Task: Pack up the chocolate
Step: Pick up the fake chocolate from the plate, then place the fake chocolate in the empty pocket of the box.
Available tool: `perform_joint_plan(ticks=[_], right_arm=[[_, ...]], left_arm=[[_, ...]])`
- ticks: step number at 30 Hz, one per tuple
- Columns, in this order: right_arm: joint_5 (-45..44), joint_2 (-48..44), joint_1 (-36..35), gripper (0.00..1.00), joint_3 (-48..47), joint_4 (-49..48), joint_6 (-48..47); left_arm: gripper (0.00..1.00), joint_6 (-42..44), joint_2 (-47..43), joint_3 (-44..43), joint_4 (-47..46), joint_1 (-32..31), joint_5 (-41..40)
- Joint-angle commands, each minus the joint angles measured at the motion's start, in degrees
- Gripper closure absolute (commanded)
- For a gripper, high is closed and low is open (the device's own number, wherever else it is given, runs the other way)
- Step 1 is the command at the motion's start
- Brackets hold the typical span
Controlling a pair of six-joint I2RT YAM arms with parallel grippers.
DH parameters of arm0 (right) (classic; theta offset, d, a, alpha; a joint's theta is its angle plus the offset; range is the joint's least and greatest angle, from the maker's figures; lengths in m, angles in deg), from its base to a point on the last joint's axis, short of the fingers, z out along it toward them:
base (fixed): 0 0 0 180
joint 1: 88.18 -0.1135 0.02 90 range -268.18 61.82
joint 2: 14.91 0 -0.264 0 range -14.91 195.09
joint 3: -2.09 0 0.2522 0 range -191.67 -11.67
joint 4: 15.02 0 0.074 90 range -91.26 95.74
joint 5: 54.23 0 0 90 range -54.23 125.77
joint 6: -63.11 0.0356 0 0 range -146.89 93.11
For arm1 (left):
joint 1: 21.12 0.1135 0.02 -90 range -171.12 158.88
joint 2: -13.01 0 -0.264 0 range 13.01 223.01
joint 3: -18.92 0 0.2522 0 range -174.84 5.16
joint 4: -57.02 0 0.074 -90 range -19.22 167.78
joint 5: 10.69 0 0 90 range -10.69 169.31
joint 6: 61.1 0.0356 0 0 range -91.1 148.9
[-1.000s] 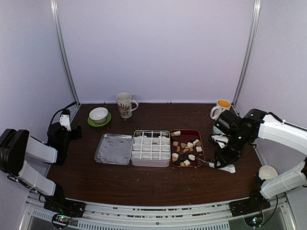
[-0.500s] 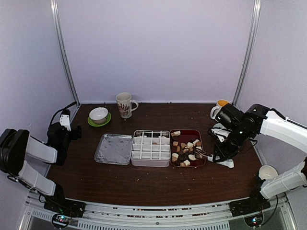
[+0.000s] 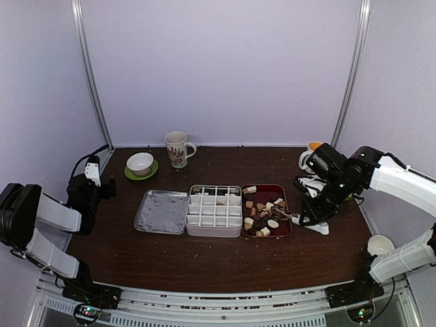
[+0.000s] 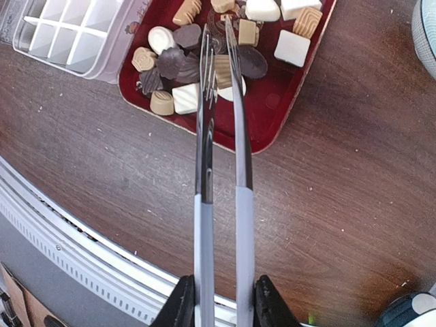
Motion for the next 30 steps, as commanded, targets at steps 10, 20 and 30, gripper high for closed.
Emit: perform_joint_plan(ticks=[10, 20, 30], right_arm=[[11.59, 1.37, 0.36, 0.80, -4.22, -15.55, -1.16], [17.18, 5.44, -2.29, 0.79, -3.91, -22.69, -1.65], [17.39, 9.27, -4.65, 0.80, -4.18, -26.88, -1.47]], left_arm=[[0.02, -0.41, 0.31, -0.85, -1.99, 0.40, 0.51], [0.02, -0.43, 0.37, -0.89, -1.97, 0.46, 0.55], [0.02, -0.46, 0.28, -0.86, -2.01, 0.38, 0.54]])
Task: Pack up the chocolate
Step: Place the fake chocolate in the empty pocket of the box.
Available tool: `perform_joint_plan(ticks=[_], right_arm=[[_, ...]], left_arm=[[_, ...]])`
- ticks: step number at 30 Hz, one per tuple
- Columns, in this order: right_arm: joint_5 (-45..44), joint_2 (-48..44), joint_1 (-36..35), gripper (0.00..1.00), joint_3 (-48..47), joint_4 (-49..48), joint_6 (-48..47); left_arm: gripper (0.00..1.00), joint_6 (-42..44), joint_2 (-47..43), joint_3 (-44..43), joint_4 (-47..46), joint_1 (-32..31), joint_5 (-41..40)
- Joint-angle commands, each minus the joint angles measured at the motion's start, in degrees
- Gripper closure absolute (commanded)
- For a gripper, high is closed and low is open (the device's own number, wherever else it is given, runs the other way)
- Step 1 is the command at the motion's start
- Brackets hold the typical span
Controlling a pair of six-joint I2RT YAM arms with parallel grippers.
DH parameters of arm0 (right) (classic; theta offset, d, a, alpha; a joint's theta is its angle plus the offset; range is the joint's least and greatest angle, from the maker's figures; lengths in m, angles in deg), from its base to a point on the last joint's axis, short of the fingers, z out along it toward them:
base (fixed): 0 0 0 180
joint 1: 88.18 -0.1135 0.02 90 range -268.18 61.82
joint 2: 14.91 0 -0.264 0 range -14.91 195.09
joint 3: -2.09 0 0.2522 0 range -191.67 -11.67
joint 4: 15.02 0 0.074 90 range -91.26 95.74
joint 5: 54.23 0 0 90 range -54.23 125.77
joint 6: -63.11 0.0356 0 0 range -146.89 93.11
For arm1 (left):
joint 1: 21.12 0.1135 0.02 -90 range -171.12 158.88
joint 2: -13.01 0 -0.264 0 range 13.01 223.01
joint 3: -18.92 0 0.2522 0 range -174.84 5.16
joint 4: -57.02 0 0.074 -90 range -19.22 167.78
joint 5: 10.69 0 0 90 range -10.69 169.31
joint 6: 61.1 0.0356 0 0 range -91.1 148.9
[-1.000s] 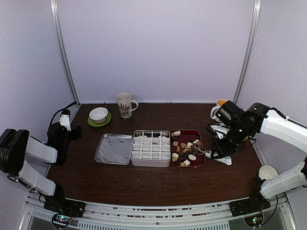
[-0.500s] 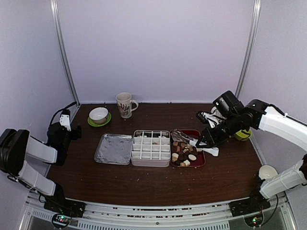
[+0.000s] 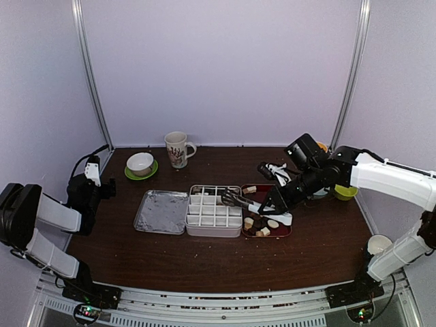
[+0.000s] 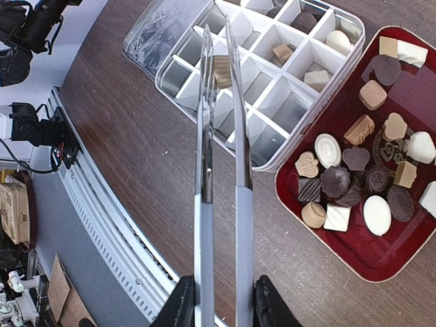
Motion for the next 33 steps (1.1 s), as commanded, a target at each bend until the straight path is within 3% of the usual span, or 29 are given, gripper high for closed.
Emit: perform_joint_plan(ticks=[1, 33], right_arm=[[1.07, 0.81, -0.52, 0.80, -0.81, -4.55, -0.25], [-6.13, 12.27, -4.21, 0.80, -4.39, -12.98, -0.32]], left_arm=[[0.02, -0.45, 0.35, -0.82, -2.00, 0.45, 0.53], [0.02, -0.46, 0.36, -0.82, -1.95, 0.44, 0.52]])
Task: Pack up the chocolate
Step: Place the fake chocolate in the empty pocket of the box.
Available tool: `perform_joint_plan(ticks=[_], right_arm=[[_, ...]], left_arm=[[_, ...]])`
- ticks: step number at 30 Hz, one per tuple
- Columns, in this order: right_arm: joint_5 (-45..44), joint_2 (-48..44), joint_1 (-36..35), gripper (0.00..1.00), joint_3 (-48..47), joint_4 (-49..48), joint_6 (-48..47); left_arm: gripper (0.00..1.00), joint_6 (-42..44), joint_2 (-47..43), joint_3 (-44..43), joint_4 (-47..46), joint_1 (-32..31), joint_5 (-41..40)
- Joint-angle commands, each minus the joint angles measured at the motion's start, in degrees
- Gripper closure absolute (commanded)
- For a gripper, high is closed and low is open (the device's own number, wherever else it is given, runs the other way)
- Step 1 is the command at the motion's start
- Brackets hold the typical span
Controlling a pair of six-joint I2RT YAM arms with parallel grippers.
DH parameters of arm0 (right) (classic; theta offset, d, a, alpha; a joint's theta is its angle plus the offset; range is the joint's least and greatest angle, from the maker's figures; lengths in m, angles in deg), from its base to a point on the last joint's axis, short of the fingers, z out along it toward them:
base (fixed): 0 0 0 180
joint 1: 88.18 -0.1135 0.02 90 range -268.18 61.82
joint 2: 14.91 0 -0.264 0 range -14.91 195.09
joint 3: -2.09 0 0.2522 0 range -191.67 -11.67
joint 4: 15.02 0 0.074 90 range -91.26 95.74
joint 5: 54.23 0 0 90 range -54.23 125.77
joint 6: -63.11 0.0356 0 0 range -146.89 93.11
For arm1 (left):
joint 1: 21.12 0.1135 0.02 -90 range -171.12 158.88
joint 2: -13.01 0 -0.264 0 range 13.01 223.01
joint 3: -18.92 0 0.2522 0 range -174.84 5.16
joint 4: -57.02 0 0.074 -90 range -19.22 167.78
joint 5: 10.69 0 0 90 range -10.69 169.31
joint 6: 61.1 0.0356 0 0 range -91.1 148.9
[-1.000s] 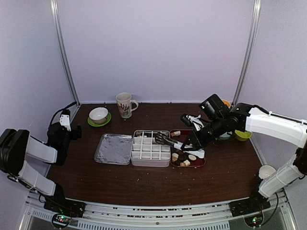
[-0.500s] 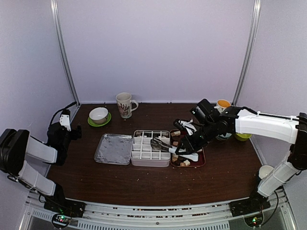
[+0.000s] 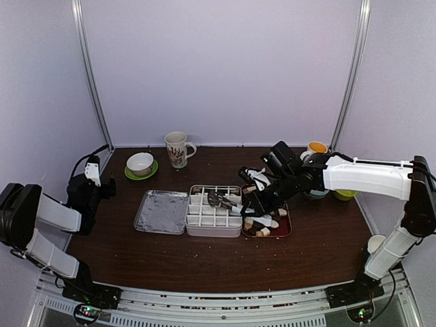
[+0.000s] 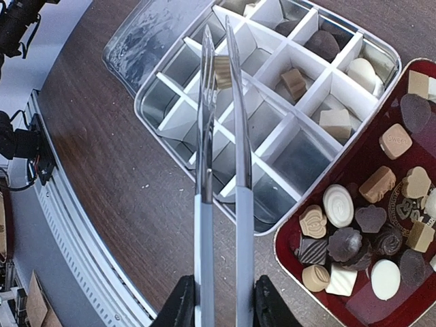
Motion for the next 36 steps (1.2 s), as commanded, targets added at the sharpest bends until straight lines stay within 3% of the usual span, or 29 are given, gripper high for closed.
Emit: perform_joint_plan(ticks=[1, 15, 24, 36], right_arm=[[-2.16, 1.36, -0.44, 0.80, -2.35, -3.13, 0.01], [-4.02, 4.01, -0.46, 0.80, -3.29, -7.00, -0.43], [-5.51, 5.28, -0.51, 0.68, -5.02, -5.55, -1.98], [-5.94, 1.82, -0.51, 0.67, -3.64, -6.79, -2.45]], left_arm=[[0.02, -0.42, 0.34, -0.85, -1.95, 0.42, 0.55], [0.02, -0.46, 0.34, -0.83, -2.01, 0.43, 0.49], [0.02, -0.41, 0.34, -0.87, -1.98, 0.39, 0.49], [0.02, -0.48, 0.35, -0.87, -1.89, 0.40, 0.52]])
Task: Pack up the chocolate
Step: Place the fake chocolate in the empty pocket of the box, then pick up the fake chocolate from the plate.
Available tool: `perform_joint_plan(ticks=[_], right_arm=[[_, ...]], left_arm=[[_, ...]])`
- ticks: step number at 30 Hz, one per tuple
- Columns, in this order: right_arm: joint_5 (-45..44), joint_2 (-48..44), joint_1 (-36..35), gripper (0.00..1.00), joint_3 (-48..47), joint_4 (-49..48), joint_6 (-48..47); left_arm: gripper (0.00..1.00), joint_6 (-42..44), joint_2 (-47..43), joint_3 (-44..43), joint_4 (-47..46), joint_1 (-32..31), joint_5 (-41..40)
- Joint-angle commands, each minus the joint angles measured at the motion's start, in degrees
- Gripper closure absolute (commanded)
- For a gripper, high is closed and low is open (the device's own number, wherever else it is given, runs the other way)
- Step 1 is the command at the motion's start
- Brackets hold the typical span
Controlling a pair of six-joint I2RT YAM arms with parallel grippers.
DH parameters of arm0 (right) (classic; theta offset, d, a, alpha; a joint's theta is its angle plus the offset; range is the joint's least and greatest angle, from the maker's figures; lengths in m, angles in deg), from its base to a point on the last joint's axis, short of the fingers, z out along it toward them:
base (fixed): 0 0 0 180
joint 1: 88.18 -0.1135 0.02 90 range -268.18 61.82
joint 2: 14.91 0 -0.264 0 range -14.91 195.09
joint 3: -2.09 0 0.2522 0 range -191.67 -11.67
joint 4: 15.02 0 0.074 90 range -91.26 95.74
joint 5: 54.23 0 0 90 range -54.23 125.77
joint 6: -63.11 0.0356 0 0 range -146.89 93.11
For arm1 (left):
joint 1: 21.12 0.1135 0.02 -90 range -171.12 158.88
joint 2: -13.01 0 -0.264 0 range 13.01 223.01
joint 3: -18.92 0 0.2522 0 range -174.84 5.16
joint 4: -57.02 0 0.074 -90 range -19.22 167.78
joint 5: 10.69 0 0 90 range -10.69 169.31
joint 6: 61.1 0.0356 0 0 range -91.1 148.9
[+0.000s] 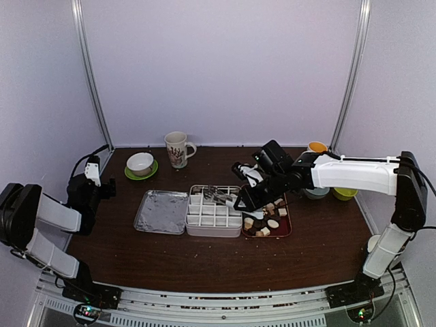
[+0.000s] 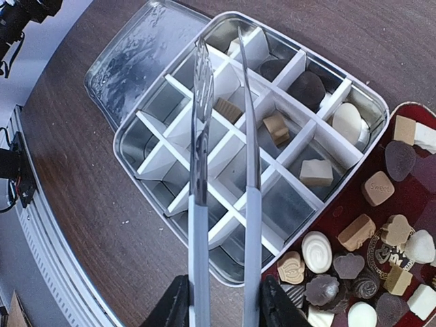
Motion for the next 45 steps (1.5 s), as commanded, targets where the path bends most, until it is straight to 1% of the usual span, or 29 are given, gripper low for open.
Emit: perform_joint_plan(ticks=[1, 7, 13, 19, 29, 45], right_arm=[[-1.55, -4.13, -0.26, 0.67, -0.01, -2.39, -0.68], [-4.46, -9.07, -0.21, 0.68, 2.39, -0.66, -1.82], [-9.42, -17.68, -0.18, 0.68, 8.29, 0.33, -2.87], [-12.70, -23.19, -0.12, 0.68, 12.65, 0.09, -2.85], [-13.72, -24.23, 0.01, 0.68, 13.39, 0.10, -2.23], [-15.78, -29.74, 0.67, 0.68, 16.26, 1.12, -2.44]], left_arm=[[0.02, -0.43, 0.37, -0.84, -1.97, 0.38, 0.55], [0.02, -0.42, 0.35, -0.85, -1.94, 0.44, 0.50], [0.02, -0.42, 0.30, -0.94, -1.87, 0.45, 0.50], [0.02, -0.41, 0.32, -0.89, -1.97, 0.40, 0.50], [0.02, -0.41, 0.30, -0.87, -1.94, 0.42, 0.53], [0.02, -0.41, 0.34, -0.85, -1.90, 0.40, 0.50]])
